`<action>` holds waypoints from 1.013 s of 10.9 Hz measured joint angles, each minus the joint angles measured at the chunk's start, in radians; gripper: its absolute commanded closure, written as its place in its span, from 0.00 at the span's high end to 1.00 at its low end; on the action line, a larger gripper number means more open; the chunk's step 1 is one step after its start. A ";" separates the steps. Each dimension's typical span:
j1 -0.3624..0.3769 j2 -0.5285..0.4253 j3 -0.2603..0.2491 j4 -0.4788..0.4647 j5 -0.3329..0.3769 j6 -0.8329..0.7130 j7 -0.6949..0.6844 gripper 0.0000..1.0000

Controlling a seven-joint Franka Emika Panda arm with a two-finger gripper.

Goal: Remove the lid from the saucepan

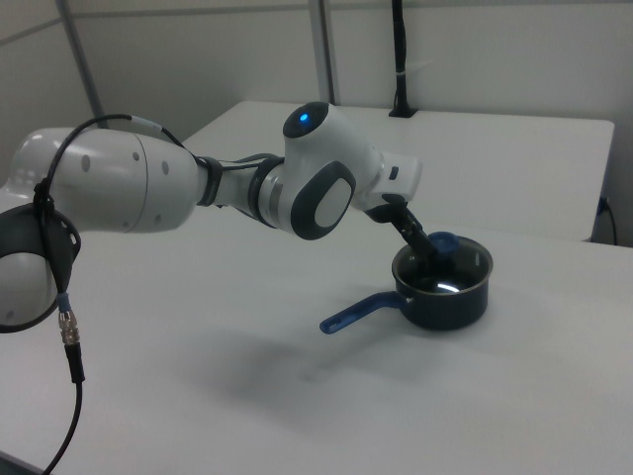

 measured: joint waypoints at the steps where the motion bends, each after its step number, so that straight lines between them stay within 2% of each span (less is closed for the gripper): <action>1: 0.000 0.004 -0.003 0.000 0.000 0.025 0.009 1.00; 4: -0.002 0.023 -0.029 0.000 0.000 0.073 0.024 1.00; 5: -0.002 0.026 -0.038 0.000 0.000 0.073 0.024 0.92; 6: -0.003 0.027 -0.042 0.000 0.000 0.073 0.024 0.77; 8: -0.007 0.029 -0.047 0.000 -0.009 0.073 0.024 0.71; 10: -0.009 0.030 -0.046 0.003 -0.052 0.079 0.027 0.53; 11: -0.009 0.030 -0.046 0.004 -0.062 0.079 0.028 0.52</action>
